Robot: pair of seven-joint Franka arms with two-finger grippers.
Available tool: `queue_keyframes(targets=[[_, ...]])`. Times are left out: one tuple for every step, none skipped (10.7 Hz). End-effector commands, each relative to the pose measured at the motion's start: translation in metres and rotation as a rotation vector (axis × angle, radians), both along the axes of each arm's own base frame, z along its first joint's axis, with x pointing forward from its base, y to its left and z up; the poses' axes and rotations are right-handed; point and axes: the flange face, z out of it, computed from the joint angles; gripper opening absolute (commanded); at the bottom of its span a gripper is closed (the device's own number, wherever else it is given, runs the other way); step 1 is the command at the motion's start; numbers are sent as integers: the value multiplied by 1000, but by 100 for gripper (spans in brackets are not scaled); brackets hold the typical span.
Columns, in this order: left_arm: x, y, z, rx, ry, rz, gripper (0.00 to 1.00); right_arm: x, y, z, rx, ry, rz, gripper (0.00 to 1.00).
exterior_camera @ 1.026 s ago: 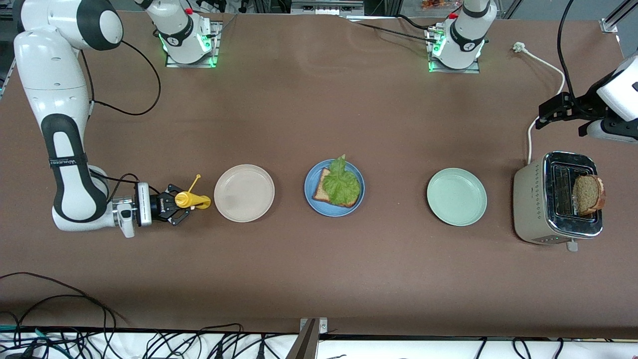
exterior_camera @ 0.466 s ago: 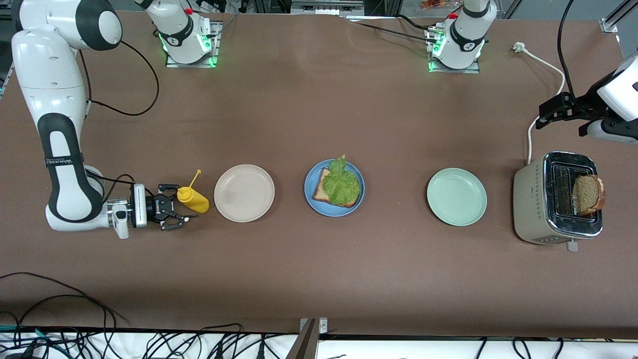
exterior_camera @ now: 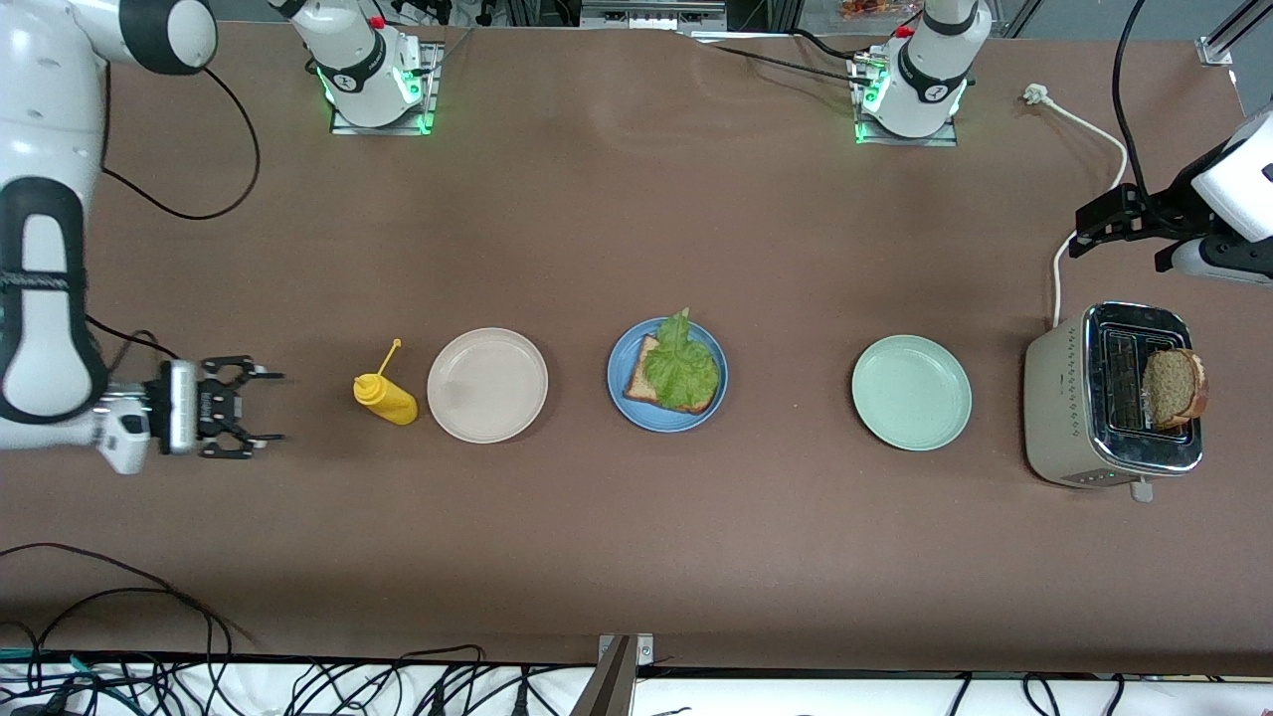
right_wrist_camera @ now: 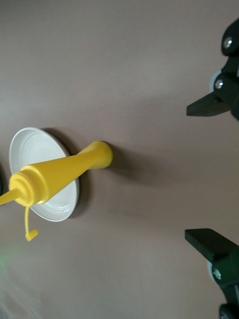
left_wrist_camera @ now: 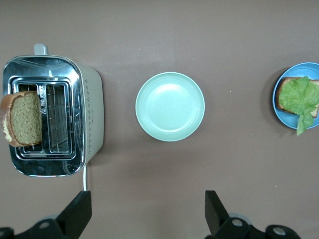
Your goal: Make sandwich in blue plate with both arms
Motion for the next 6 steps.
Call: queue_keyframes(targets=[[-4,1,5,16,3,3,100,-14,-7,102,-234,139,-219,100],[-4,1,5,16,2,5,100,-21,-2,135,-301,206,-322,100],[-4,1,5,16,3,5,100,-30,5,162,-371,281,-419,100],[-4,1,5,16,2,5,100,-41,14,186,-418,345,-517,100],[-4,1,5,16,3,5,100,-49,28,205,-449,375,-583,100],[-4,1,5,16,3,5,100,-58,37,224,-488,404,-673,100]])
